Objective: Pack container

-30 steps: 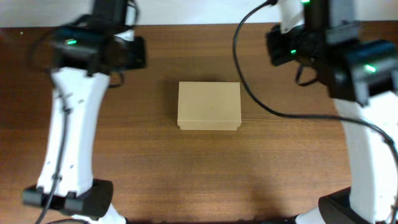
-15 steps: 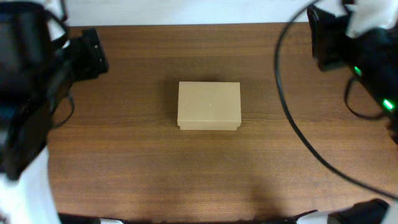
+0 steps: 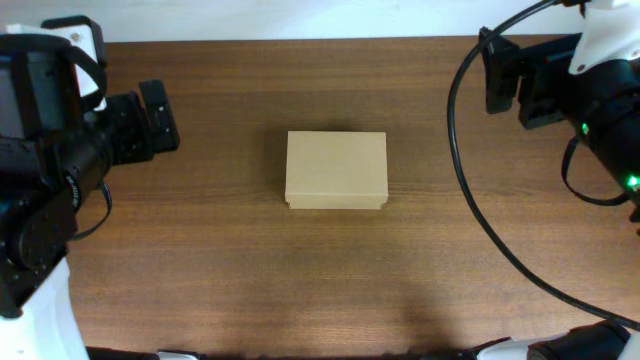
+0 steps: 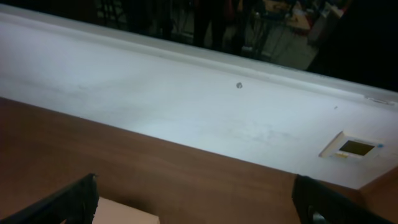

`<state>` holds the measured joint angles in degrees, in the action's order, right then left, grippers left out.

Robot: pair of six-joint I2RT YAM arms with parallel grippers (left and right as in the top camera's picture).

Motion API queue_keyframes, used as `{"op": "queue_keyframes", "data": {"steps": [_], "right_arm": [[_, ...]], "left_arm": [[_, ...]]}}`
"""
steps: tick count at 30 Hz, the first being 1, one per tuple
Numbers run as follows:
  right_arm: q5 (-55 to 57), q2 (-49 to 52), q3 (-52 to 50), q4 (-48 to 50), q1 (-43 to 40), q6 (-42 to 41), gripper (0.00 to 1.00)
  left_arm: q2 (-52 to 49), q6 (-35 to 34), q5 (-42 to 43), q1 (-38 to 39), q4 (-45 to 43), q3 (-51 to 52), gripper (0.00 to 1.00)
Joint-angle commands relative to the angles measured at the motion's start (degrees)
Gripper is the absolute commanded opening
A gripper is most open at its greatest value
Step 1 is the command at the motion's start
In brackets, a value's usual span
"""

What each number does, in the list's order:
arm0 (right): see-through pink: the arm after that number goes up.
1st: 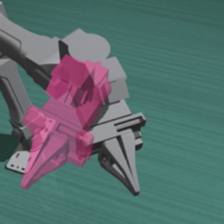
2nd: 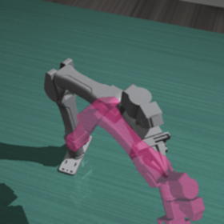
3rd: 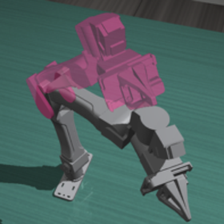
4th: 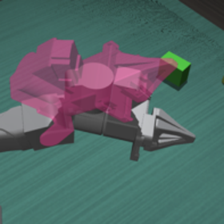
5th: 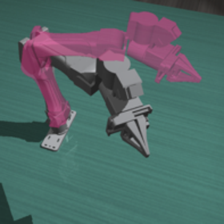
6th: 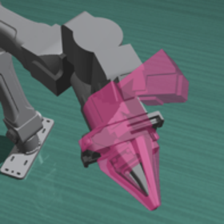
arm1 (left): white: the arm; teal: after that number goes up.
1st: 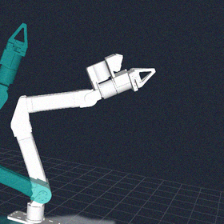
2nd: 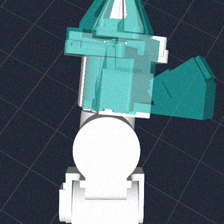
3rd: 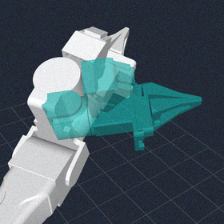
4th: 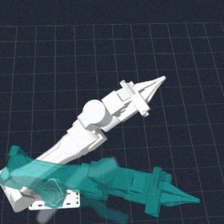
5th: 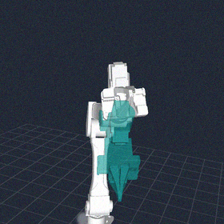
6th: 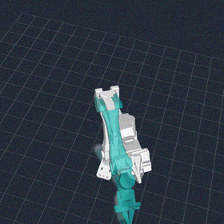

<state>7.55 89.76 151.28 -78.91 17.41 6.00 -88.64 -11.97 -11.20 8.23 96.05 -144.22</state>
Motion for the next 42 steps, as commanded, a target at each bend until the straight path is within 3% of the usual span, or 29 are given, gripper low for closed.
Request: {"op": "queue_keyframes", "data": {"steps": [1, 30, 36, 42], "right_arm": [[0.9, -0.3, 0.0, -0.6, 0.5, -0.5, 0.99], [4.3, -3.3, -1.2, -2.2, 0.5, -0.5, 0.99], [4.9, -13.2, -14.6, 0.6, 0.3, -0.5, 0.99], [2.8, -28.7, -42.0, 14.1, -5.6, -0.5, 0.99]], "left_arm": [[0.1, 0.1, -0.6, -0.2, 0.5, 0.0, 1.00], [0.1, 0.1, -0.6, -0.2, 0.6, 0.0, 1.00], [0.1, 0.1, -0.6, -0.2, 0.6, 0.0, 1.00], [0.1, 0.1, -0.6, -0.2, 0.6, 0.0, 1.00]]}}
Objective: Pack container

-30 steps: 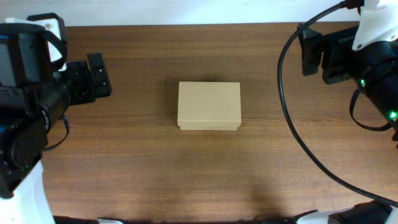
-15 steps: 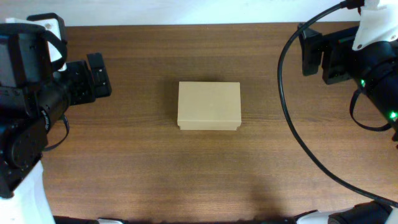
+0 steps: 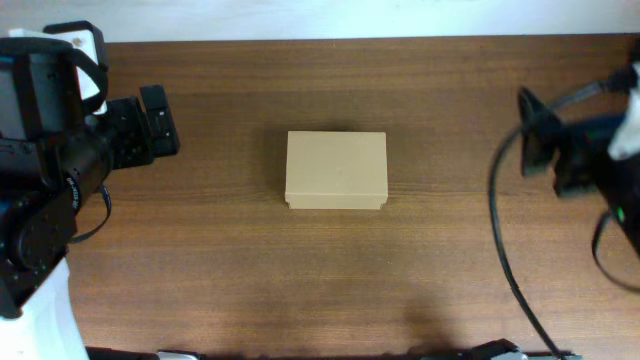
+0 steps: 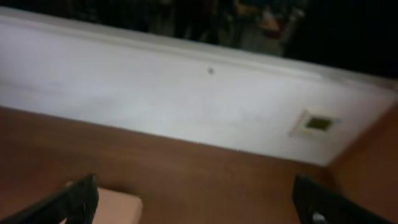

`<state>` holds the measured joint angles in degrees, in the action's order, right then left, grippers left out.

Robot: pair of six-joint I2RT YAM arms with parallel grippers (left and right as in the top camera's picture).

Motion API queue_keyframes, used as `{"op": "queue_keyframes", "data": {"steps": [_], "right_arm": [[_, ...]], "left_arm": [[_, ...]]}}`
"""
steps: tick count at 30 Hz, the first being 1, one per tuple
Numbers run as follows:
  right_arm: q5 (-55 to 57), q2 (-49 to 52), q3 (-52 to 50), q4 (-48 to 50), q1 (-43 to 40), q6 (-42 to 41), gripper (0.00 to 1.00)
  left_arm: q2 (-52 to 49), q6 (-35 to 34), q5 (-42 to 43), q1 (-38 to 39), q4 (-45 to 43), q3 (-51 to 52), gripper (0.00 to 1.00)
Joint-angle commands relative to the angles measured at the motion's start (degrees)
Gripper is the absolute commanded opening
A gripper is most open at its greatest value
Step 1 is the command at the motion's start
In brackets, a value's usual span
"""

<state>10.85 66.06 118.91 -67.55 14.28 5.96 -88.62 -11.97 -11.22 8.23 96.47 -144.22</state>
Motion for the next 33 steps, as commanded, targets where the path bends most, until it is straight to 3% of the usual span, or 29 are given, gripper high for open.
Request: {"op": "queue_keyframes", "data": {"steps": [1, 9, 18, 24, 33], "right_arm": [[-0.6, -8.2, -15.1, 5.1, -3.8, -0.5, 0.99], [-0.6, -29.5, -48.4, 13.9, -9.5, -0.5, 0.99], [-5.7, -52.1, -81.8, 27.1, -10.3, -0.5, 0.99], [-7.9, -60.2, -94.3, 31.0, -10.3, -0.5, 0.99], [-7.8, -61.6, -101.6, 33.4, -12.8, -0.5, 0.99]], "left_arm": [[0.1, 0.1, -0.6, -0.2, 0.2, 0.0, 1.00], [0.1, 0.1, -0.6, -0.2, 0.2, 0.0, 1.00], [0.1, 0.1, -0.6, -0.2, 0.2, 0.0, 1.00], [0.1, 0.1, -0.6, -0.2, 0.2, 0.0, 1.00], [0.1, 0.1, -0.6, -0.2, 0.2, 0.0, 1.00]]}}
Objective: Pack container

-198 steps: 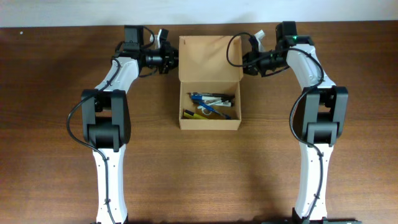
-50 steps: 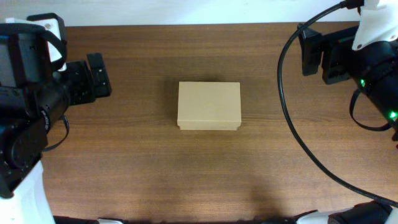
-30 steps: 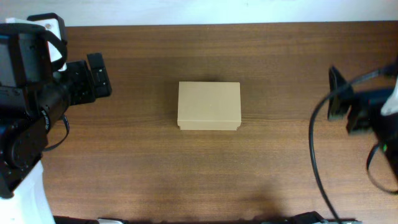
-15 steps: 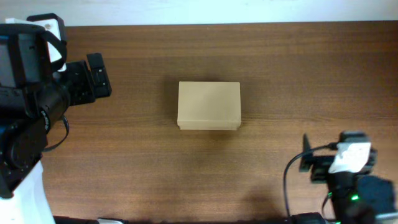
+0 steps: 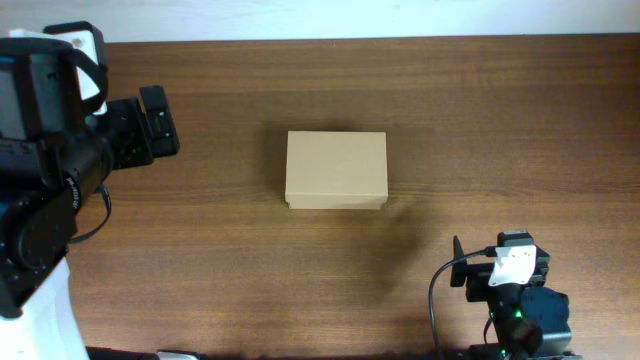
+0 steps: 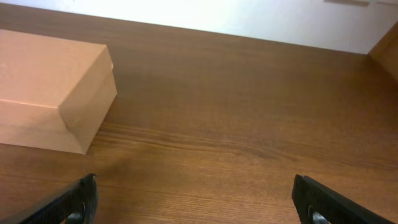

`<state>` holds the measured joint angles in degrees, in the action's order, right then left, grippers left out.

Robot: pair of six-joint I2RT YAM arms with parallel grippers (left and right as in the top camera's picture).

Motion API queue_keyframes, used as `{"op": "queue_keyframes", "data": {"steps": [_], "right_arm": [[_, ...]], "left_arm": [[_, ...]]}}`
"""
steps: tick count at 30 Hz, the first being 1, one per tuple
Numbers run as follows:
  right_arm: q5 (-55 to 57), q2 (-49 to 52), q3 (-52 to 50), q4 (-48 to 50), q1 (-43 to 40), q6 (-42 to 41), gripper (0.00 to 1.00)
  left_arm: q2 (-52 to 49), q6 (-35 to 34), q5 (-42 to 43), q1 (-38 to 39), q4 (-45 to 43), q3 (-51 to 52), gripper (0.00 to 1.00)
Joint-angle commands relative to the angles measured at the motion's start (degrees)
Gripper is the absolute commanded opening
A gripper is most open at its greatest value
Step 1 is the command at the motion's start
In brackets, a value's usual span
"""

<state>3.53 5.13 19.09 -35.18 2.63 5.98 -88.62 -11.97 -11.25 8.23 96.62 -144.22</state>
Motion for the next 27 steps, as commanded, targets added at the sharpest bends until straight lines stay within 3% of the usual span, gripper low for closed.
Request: {"op": "queue_keyframes", "data": {"steps": [1, 27], "right_arm": [[-0.5, -0.7, -2.4, 1.6, -1.3, -0.5, 0.99], [-0.5, -3.1, -10.4, 2.2, -1.5, -0.5, 0.99]], "left_arm": [[0.1, 0.1, -0.6, -0.2, 0.0, 0.0, 1.00], [0.1, 0.1, -0.6, -0.2, 0.0, 0.0, 1.00]]}}
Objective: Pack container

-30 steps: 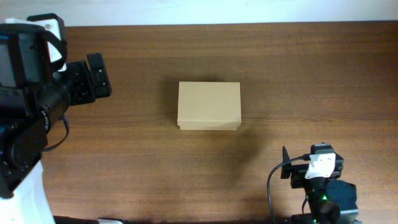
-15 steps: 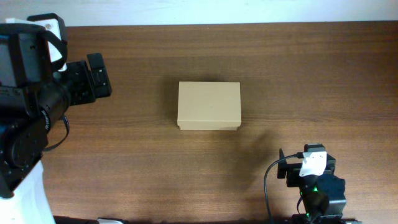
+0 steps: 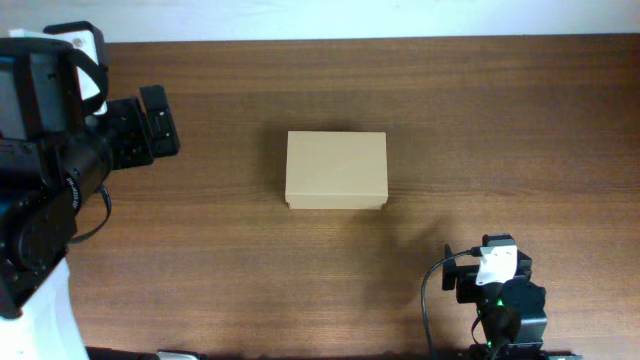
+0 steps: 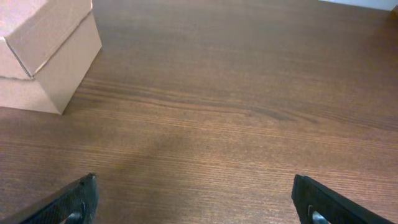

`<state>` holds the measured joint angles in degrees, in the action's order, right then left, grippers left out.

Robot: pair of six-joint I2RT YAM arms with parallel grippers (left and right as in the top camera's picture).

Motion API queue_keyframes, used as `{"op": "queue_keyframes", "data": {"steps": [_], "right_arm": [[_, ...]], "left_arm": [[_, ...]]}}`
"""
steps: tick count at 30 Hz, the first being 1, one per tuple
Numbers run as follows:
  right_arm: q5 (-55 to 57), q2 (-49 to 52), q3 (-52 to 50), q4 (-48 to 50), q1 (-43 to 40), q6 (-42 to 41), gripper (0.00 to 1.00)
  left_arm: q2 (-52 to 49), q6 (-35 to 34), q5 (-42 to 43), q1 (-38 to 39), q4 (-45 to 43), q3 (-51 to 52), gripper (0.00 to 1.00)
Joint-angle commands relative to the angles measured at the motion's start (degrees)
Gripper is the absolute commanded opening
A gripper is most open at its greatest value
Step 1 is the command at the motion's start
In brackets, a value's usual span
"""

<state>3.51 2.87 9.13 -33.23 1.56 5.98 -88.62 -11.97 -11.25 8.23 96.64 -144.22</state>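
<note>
A closed tan cardboard box [image 3: 336, 170] sits in the middle of the brown table; in the right wrist view its corner shows at the upper left [image 4: 43, 56]. My right gripper [image 3: 462, 280] is low near the front right edge, well apart from the box. It is open, its fingers wide apart around bare wood [image 4: 194, 190], holding nothing. My left gripper [image 3: 158, 120] rests at the far left, also away from the box; its jaws cannot be made out from above. No items for packing are in view.
The table's front edge lies just behind my right arm [image 3: 505, 310]. A white wall strip [image 3: 320, 18] runs along the back edge. The bulky left arm [image 3: 40, 170] fills the left side.
My right gripper has shifted slightly left near the front edge and now looks down more steeply, so the box sits higher and further left in its view. The box and left arm are unchanged.
My right arm was at the back right corner, its camera facing the wall. Then it was at the right edge, mid-table. Then it was low at the front right, facing the box, and it is still there, open. The box and left arm never moved.
</note>
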Motion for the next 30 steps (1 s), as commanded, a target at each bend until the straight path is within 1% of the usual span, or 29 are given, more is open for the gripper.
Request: {"op": "queue_keyframes", "data": {"steps": [1, 19, 23, 26, 28, 30], "right_arm": [[-0.5, -0.8, -0.5, 0.2, -0.5, -0.5, 0.99], [-0.5, -0.8, -0.5, 0.2, -0.5, -0.5, 0.99], [-0.5, -0.8, -0.5, 0.2, -0.5, -0.5, 0.99], [-0.5, -0.8, -0.5, 0.2, -0.5, -0.5, 0.99], [-0.5, -0.8, -0.5, 0.2, -0.5, -0.5, 0.99], [-0.5, -0.8, -0.5, 0.2, -0.5, -0.5, 0.99]], "left_arm": [[0.1, 0.1, -0.6, -0.2, 0.0, 0.0, 1.00], [0.1, 0.1, -0.6, -0.2, 0.0, 0.0, 1.00], [2.2, 0.1, -0.6, -0.2, 0.0, 0.6, 1.00], [7.3, 0.1, -0.6, -0.2, 0.0, 4.9, 1.00], [11.8, 0.1, -0.6, -0.2, -0.1, 10.5, 1.00], [17.2, 1.2, -4.1, -0.2, -1.5, 18.2, 1.00]]}}
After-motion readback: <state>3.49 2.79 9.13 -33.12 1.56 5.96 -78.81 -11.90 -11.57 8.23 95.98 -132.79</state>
